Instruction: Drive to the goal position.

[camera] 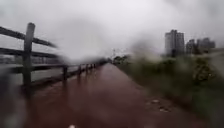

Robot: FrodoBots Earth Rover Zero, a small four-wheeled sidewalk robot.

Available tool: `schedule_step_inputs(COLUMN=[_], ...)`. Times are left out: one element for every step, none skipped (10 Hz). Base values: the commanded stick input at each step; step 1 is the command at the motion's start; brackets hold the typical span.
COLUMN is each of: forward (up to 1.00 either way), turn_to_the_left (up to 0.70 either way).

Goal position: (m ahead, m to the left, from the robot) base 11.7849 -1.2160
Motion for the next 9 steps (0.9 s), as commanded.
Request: schedule_step_inputs(forward=[1.0,1.0,1.0,1.0,1.0,1.0,1.0,1.0,1.0], turn_to_the_left=[0.0,0.0,0.0,0.0,0.0,0.0,0.0,0.0,0.0])
